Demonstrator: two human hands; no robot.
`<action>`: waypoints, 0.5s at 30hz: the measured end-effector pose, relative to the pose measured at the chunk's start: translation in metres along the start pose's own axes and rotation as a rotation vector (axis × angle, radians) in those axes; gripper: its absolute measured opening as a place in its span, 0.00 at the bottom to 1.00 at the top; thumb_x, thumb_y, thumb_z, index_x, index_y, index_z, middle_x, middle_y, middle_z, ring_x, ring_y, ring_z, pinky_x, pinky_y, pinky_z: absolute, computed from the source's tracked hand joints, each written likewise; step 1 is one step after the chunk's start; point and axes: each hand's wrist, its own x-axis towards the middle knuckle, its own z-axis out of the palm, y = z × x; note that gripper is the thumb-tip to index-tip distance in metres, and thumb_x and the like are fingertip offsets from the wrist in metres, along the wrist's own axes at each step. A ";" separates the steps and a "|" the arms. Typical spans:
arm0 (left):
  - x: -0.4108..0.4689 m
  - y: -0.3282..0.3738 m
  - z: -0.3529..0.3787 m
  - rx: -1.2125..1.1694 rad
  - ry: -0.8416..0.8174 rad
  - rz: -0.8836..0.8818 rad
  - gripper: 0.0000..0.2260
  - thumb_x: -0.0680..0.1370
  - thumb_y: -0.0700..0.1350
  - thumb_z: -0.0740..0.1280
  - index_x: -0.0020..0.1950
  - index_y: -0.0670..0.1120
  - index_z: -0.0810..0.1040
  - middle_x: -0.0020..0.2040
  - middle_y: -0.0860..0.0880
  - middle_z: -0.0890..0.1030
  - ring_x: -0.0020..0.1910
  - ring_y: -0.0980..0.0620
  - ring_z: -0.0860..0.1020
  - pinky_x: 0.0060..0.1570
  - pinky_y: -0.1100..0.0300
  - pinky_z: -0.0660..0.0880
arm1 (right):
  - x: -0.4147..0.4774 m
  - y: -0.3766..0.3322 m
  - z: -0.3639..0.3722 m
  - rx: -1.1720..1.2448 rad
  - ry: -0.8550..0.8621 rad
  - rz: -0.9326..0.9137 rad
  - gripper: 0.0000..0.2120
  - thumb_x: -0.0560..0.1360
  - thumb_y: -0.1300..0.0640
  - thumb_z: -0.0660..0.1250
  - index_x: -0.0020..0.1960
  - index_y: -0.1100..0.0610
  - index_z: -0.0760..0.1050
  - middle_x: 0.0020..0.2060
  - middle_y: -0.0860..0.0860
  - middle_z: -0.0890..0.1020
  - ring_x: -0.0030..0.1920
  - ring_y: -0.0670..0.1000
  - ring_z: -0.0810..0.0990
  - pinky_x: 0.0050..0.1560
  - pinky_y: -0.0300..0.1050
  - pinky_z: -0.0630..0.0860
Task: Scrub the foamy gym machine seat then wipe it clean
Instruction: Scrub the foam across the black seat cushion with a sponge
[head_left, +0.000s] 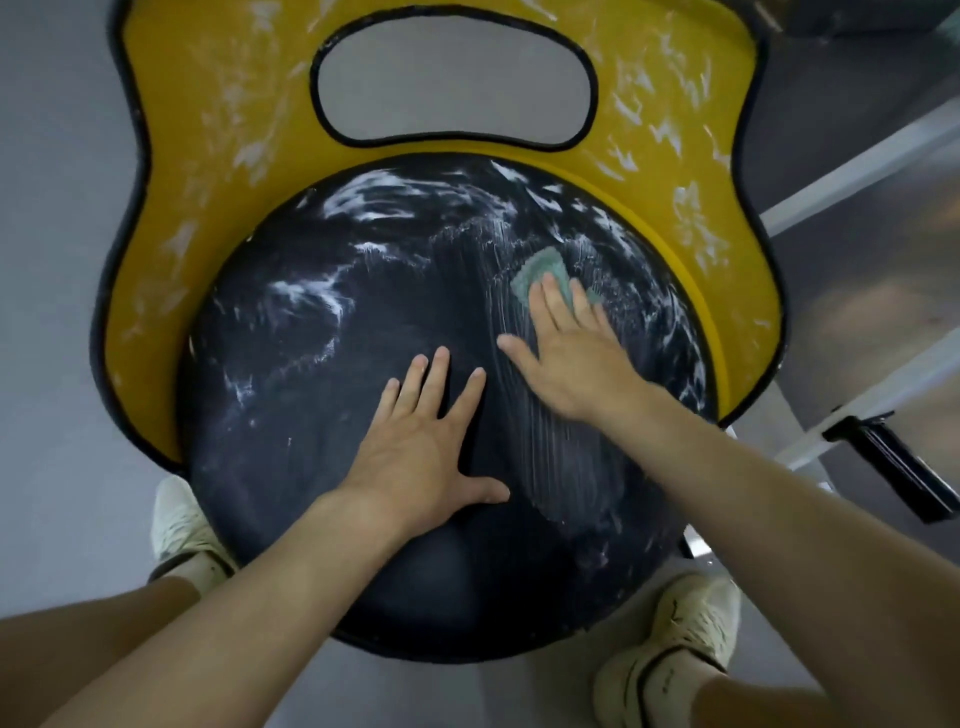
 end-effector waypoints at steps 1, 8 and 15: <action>0.001 0.000 0.000 0.004 -0.003 0.000 0.53 0.72 0.74 0.63 0.79 0.56 0.29 0.77 0.45 0.25 0.77 0.47 0.26 0.78 0.47 0.35 | 0.012 -0.002 -0.006 0.032 0.003 0.014 0.38 0.82 0.33 0.39 0.83 0.56 0.36 0.82 0.51 0.36 0.81 0.55 0.34 0.80 0.55 0.37; 0.005 -0.001 -0.003 -0.034 0.013 0.023 0.55 0.70 0.74 0.65 0.80 0.56 0.30 0.77 0.46 0.24 0.76 0.47 0.25 0.78 0.46 0.35 | -0.104 -0.019 0.048 0.051 0.071 -0.071 0.36 0.83 0.37 0.37 0.83 0.58 0.45 0.83 0.54 0.47 0.82 0.55 0.41 0.81 0.57 0.47; 0.005 0.005 -0.003 -0.020 0.021 0.008 0.55 0.71 0.73 0.65 0.80 0.54 0.30 0.78 0.44 0.25 0.77 0.45 0.26 0.78 0.46 0.34 | -0.165 -0.009 0.059 0.051 -0.035 -0.038 0.40 0.79 0.30 0.32 0.83 0.53 0.43 0.82 0.49 0.43 0.82 0.53 0.40 0.80 0.51 0.43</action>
